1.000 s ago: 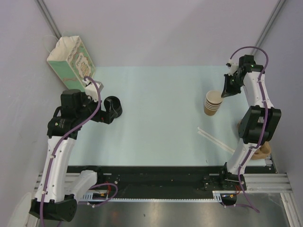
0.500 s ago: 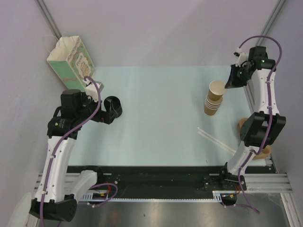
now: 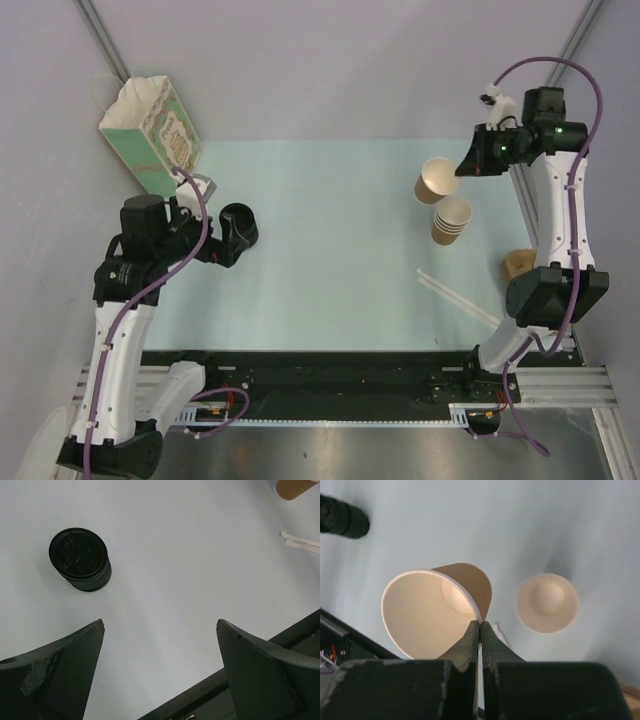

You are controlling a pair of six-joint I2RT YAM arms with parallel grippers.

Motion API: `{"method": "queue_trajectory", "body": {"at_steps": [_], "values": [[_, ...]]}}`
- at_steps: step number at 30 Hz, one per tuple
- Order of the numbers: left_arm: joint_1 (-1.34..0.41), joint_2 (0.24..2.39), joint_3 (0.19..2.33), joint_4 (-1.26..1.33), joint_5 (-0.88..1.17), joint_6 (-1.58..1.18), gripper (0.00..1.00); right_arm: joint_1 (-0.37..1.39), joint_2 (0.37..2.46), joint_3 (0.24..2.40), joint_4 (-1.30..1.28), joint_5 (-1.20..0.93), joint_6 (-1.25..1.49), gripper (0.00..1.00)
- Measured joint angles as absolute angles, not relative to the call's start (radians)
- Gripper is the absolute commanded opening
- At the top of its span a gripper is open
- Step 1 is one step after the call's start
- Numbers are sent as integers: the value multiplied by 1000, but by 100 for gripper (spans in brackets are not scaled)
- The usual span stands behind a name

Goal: Pack the takeout coffee

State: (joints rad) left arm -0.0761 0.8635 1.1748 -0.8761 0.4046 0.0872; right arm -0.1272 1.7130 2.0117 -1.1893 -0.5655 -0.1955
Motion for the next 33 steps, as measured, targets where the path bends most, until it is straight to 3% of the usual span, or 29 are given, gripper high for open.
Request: {"method": "queue_trajectory", "body": {"at_steps": [8,18,25,33], "values": [[-74,889,1208,-883,412,87,100,236,1697,1890,-1148,-577,-216,0],[49,918,1192,-865,498,68,100,544,1831,1692,-1032,-530,-230,0],[120,967,1154,-855,587,64,100,706,1891,1629,-949,-446,-229,0],[136,973,1140,-844,638,59,99,729,1925,1621,-879,-382,-229,0]]}}
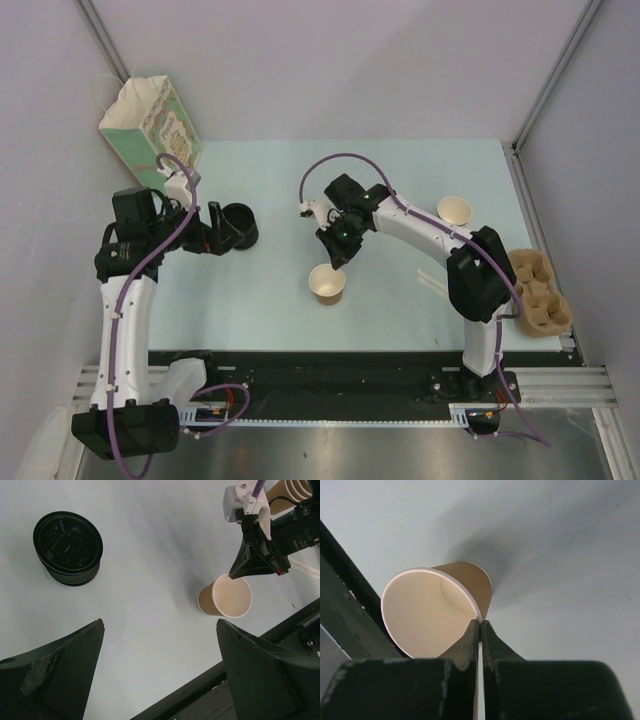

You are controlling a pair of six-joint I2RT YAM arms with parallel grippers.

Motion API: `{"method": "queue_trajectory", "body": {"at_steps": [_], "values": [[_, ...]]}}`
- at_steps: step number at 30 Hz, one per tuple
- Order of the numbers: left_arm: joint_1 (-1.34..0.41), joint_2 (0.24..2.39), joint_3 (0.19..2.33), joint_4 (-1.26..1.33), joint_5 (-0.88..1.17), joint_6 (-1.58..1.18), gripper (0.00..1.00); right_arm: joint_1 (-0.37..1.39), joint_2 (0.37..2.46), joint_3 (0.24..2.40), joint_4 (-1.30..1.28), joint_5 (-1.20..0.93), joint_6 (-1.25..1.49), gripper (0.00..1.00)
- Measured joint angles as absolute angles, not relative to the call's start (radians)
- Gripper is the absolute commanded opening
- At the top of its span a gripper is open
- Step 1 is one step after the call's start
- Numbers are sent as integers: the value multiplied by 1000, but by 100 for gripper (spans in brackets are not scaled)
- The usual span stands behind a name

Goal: Pack the takeout coffee

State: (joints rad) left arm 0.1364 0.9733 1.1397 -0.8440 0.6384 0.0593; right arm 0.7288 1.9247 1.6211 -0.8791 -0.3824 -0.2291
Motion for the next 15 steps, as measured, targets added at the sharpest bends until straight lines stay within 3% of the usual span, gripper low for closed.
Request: {"method": "queue_trajectory", "body": {"at_steps": [4,10,15], "values": [[143,973,1127,-833,642,52,100,729,1926,1610,-867,-362,-229,7],[147,975,1124,-831,643,43,100,730,1926,1601,-854,-351,-219,35],[147,984,1124,-831,630,41,100,731,1925,1595,-855,-348,-218,50]]}}
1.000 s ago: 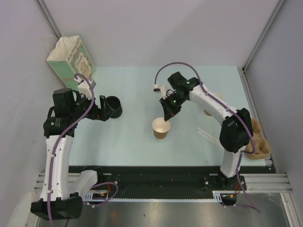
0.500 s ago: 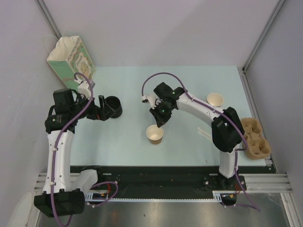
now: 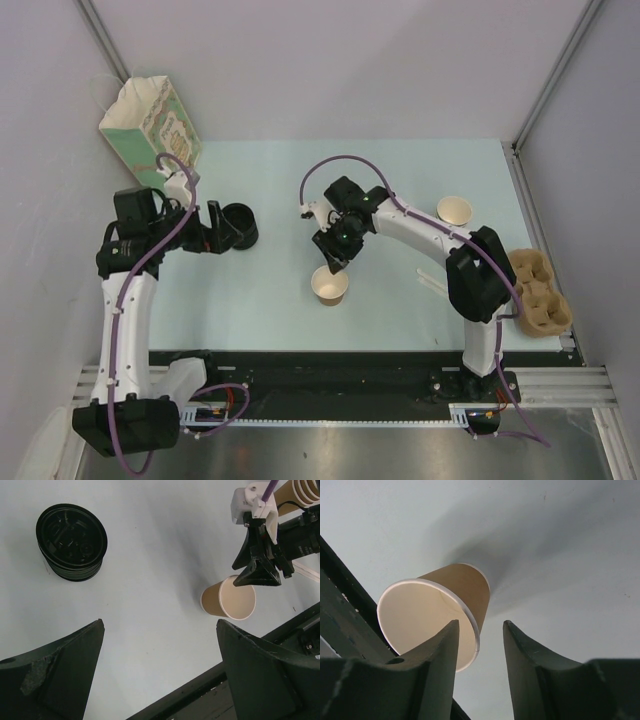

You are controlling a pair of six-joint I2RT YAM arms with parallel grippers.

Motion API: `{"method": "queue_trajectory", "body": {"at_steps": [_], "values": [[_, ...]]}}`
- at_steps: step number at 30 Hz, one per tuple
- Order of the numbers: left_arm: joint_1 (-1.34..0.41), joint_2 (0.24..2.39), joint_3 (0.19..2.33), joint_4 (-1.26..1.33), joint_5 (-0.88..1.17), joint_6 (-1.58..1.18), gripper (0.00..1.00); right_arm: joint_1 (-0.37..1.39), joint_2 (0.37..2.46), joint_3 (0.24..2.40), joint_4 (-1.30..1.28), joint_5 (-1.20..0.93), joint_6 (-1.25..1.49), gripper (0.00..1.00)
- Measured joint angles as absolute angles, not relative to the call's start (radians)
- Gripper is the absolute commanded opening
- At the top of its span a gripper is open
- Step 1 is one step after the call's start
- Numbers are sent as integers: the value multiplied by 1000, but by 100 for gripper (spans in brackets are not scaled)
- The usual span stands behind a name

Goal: Pack the takeout coffee

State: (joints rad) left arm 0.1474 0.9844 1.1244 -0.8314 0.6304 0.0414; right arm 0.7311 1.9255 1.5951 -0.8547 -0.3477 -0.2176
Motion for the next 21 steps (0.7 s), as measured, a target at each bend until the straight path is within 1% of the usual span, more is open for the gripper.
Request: {"method": "queue_trajectory", "body": {"at_steps": [1,3,4,6,7,8,9,11,12,15,18,21], "values": [[147,990,1126,-832,628,41,99,731,1924,1595,-855,-348,-217,56],[147,1004,1131,-833,609,43,100,730,1918,1596,-856,-348,-216,60],[148,1013,1138,-837,596,44,100,729,1913,1596,-857,-348,-217,64],[148,1036,1160,-840,567,46,99,723,1899,1597,-863,-348,-218,66],[149,1053,1179,-841,540,53,96,720,1891,1600,-866,-349,-219,67],[149,1070,1198,-840,517,56,94,716,1882,1605,-870,-350,-218,67],[149,1088,1217,-839,491,62,87,710,1875,1613,-875,-353,-218,68],[149,1131,1259,-838,442,73,79,692,1859,1634,-883,-356,-219,68],[150,1150,1275,-836,422,80,71,683,1852,1642,-884,-356,-218,68],[151,1234,1327,-831,374,101,61,641,1836,1665,-885,-366,-218,68],[151,1322,1357,-830,344,116,58,604,1832,1674,-889,-378,-218,68],[151,1396,1361,-830,322,118,61,570,1832,1676,-896,-390,-215,68]]}}
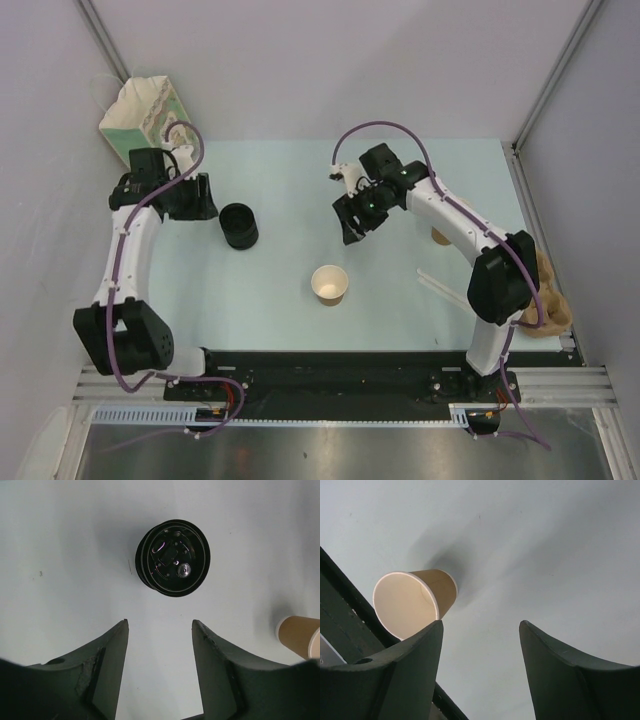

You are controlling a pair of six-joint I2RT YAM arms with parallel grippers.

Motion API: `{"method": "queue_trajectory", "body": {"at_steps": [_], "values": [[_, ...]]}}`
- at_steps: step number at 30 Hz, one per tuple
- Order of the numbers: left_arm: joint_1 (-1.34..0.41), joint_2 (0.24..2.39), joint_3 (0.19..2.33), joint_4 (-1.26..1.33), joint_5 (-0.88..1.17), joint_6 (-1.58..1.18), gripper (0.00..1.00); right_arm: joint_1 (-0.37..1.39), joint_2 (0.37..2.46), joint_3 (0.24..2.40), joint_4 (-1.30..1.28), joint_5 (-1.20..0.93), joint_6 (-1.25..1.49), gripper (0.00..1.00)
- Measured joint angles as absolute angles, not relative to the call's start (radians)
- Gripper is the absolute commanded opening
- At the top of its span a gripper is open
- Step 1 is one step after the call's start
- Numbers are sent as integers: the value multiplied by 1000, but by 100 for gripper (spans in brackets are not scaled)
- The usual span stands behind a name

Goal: Pack the takeout coffee

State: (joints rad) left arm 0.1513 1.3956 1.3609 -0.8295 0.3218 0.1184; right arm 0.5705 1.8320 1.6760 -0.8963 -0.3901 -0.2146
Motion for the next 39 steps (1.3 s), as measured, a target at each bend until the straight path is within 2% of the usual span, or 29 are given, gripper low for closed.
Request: {"method": "queue_trajectory", "body": {"at_steps": [8,20,28,39], "values": [[138,1483,1361,-810,313,113,64,548,1832,1676,-908,-413,-211,68],[87,1578,1362,-743,233,105,60,546,1832,1676,-908,-434,-210,68],[81,1637,1362,-717,225,102,53,541,1832,1676,-908,-440,-210,68],[68,1689,1363,-697,220,91,33,535,1832,1676,-908,-446,-210,68]]}}
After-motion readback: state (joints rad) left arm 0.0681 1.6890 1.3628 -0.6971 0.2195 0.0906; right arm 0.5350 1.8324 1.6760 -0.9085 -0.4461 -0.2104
